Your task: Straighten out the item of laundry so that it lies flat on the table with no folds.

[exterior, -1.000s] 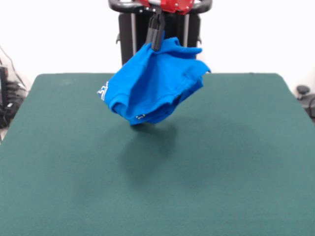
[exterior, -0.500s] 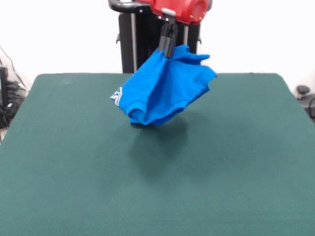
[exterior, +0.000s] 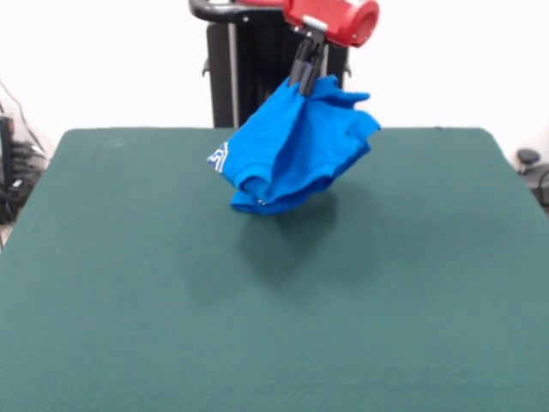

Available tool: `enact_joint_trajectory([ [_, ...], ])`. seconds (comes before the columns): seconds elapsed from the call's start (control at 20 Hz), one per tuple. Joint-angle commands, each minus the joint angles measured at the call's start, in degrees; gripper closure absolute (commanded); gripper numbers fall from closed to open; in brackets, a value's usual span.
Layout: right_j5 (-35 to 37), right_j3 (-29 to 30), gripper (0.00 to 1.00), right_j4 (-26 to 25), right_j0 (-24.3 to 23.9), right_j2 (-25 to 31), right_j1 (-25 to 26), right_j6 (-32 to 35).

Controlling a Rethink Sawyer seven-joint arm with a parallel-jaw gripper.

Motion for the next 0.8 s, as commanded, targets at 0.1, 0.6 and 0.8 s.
enact_joint_trajectory([
  [0.1,8.8,-0.4,1.00,5.4,7.6,-6.0,3.2,16.1],
  [0.6,20.9,-4.8,1.00,9.9,16.9,-12.5,4.3,20.5],
  [0.8,19.6,-8.4,1.00,9.8,21.9,-20.1,11.9,24.9],
])
